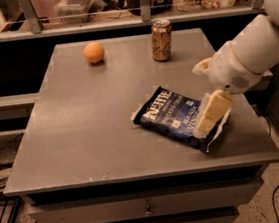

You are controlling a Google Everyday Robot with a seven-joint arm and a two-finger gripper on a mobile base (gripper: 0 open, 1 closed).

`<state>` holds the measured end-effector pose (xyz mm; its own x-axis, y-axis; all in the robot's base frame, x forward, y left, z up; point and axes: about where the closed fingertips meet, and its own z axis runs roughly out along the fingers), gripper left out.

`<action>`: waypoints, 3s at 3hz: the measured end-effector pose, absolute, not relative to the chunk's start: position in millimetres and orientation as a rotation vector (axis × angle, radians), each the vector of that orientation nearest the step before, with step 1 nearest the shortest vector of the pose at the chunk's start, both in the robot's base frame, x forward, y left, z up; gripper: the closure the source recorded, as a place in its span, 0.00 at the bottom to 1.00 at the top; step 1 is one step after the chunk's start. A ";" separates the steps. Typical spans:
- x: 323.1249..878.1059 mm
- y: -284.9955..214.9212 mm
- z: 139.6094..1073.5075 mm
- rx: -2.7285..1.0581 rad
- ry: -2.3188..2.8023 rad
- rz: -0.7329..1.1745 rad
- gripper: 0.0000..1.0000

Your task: Move blue chip bag near orange

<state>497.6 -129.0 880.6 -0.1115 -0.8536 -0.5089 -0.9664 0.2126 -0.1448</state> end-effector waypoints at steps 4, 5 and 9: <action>519.9 -105.8 865.2 -1.689 2.044 0.316 0.70; 525.9 -84.3 906.8 -1.743 1.949 0.262 0.92; 576.5 -51.6 905.6 -1.573 1.909 0.325 1.00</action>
Offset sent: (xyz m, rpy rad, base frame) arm 0.0226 0.0118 -0.0672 -0.0233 0.1194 -0.0513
